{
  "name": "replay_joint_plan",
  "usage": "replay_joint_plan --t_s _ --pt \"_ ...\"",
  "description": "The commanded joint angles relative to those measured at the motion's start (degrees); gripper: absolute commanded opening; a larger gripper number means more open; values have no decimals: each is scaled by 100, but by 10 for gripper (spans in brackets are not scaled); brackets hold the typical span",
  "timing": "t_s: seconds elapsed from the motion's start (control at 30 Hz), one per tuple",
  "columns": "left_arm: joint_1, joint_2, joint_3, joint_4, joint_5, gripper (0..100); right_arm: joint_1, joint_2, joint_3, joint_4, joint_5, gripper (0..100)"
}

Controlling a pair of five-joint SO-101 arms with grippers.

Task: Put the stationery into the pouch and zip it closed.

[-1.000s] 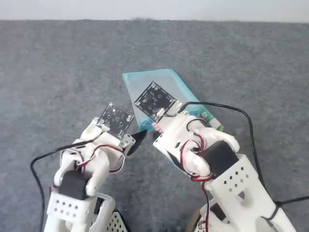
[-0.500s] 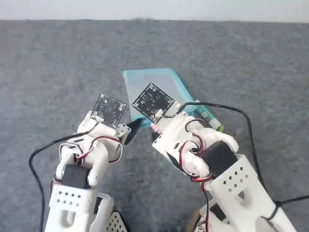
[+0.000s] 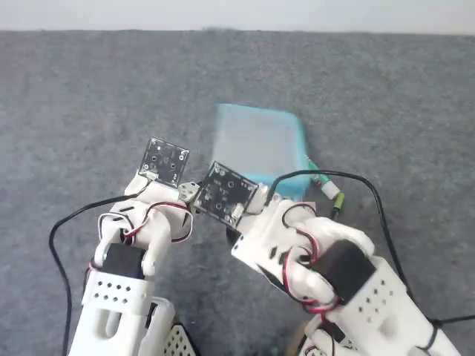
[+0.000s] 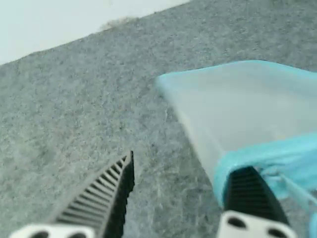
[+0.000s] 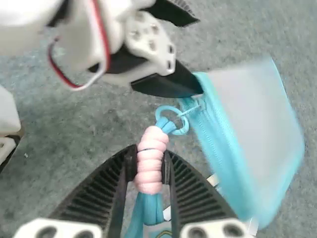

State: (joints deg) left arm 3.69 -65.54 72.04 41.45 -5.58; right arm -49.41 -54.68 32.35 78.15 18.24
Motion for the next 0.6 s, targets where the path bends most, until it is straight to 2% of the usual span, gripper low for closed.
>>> replay_joint_plan --t_s 0.0,0.13,0.43,0.57 --pt "-88 97 4 -281 281 279 -215 -330 -35 75 123 6" --pt "-79 79 145 -475 369 249 -215 -374 -35 101 123 6" --pt "-97 70 163 -519 387 29 145 -312 132 22 132 6" --pt "-360 70 127 -501 677 11 497 -303 325 -198 299 6"
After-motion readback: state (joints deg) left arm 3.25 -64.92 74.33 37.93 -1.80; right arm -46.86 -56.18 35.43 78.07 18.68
